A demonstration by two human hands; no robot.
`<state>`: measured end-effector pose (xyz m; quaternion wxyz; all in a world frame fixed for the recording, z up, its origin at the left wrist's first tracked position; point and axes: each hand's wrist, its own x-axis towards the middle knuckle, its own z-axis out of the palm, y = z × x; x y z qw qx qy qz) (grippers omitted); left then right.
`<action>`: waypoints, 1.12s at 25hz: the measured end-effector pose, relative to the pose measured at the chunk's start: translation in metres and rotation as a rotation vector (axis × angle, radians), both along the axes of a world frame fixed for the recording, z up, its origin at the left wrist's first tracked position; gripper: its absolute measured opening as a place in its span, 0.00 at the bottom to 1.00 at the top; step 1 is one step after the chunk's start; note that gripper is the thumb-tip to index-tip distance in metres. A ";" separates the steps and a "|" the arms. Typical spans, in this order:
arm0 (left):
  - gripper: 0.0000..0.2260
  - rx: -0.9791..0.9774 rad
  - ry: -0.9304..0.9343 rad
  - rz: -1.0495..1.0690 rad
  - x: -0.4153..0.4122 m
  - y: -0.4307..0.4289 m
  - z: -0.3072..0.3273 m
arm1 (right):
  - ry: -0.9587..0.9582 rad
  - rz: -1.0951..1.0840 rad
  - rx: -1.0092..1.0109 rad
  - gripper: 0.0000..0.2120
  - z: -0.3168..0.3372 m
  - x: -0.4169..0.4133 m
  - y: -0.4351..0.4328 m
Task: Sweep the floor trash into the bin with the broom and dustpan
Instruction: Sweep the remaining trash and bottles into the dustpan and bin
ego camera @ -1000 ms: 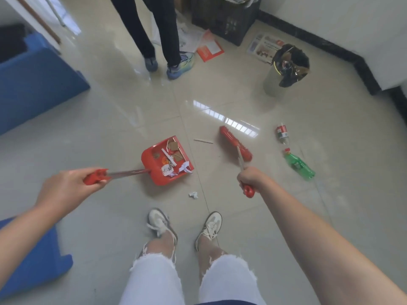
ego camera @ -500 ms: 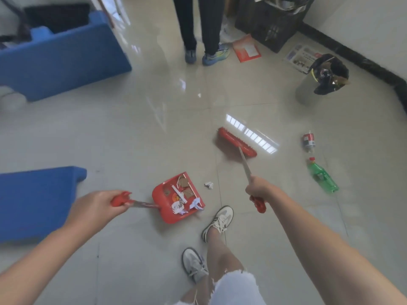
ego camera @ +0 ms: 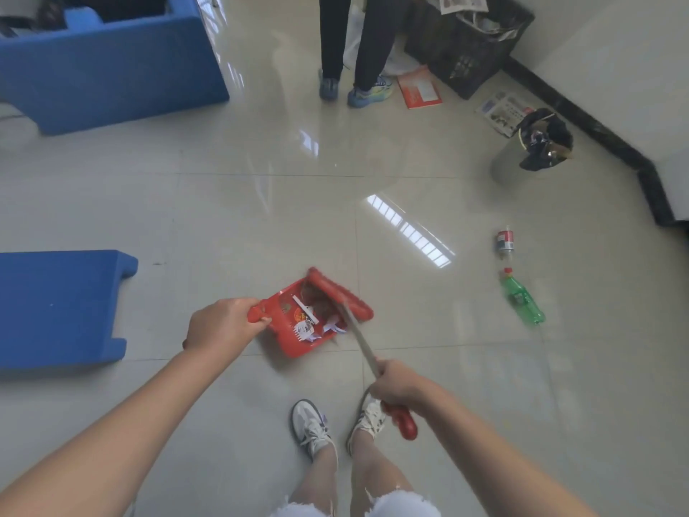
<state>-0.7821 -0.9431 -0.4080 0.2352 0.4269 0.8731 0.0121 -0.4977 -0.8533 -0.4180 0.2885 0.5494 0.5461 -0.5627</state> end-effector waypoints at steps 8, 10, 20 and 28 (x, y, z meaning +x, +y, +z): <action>0.10 -0.003 -0.019 0.040 0.006 -0.022 0.006 | 0.023 -0.198 -0.181 0.30 0.087 0.049 0.039; 0.10 0.026 -0.040 0.098 -0.002 -0.038 0.011 | 0.023 -0.247 -0.149 0.32 0.100 0.061 0.059; 0.09 0.071 -0.039 0.099 0.010 -0.008 0.034 | 0.016 -0.590 0.075 0.33 0.081 0.107 0.141; 0.09 0.114 0.023 -0.107 0.083 0.129 0.052 | -0.047 -0.812 0.113 0.22 0.074 0.209 0.266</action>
